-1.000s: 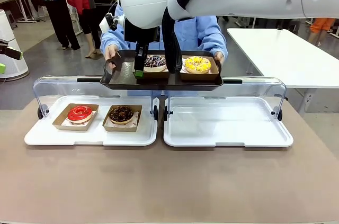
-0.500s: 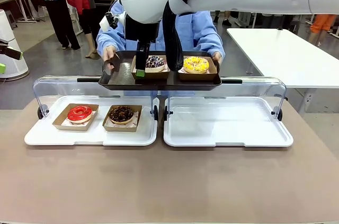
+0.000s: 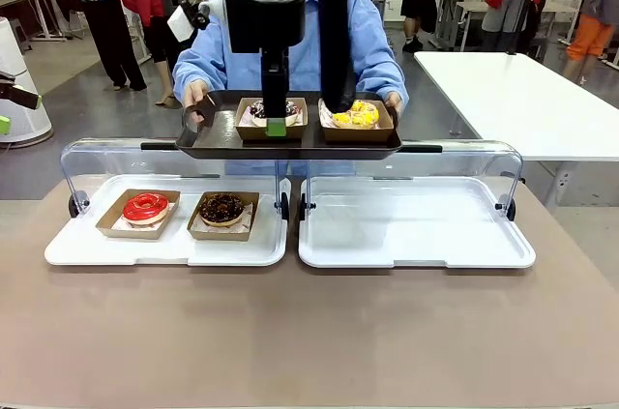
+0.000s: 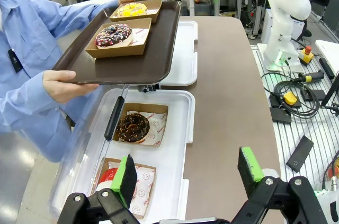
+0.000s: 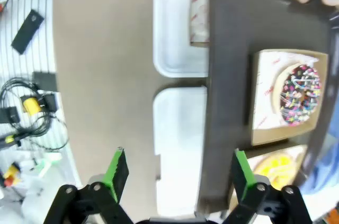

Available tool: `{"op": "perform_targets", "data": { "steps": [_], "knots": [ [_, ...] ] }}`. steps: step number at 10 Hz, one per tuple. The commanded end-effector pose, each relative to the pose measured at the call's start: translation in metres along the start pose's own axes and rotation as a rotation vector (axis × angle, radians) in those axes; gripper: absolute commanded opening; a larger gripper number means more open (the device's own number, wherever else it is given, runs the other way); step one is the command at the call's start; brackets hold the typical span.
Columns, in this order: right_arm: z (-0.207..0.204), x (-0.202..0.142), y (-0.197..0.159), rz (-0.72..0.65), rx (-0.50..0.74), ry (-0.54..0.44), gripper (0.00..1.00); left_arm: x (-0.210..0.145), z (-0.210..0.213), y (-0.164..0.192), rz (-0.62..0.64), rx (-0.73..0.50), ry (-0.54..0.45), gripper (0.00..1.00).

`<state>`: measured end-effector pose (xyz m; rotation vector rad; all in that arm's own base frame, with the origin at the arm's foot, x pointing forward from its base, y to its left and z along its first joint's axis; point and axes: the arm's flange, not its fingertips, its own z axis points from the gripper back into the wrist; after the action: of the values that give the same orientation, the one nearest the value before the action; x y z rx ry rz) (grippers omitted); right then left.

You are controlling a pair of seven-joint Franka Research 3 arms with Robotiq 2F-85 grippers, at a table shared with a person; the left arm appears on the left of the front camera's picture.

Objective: Provide the desired donut to the person.
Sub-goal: Place the picked Paper togo box onto the Handle tray extended by the person.

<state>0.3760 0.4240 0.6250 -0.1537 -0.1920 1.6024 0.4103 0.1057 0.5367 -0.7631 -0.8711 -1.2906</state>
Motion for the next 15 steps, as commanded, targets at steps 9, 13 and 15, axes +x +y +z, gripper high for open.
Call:
{"op": "perform_targets", "data": {
  "steps": [9, 13, 15],
  "knots": [
    [-0.033, -0.201, 0.094, -0.209, 0.009, -0.034, 1.00, 0.001, 0.002, -0.001, -0.003, -0.002, -0.005, 1.00],
    [-0.027, -0.201, 0.093, -0.182, -0.002, -0.007, 1.00, 0.001, 0.002, -0.001, -0.003, -0.002, -0.005, 1.00],
    [-0.027, -0.201, 0.093, -0.182, -0.002, -0.007, 1.00, 0.001, 0.002, -0.001, -0.003, -0.002, -0.005, 1.00]
  ]
}}
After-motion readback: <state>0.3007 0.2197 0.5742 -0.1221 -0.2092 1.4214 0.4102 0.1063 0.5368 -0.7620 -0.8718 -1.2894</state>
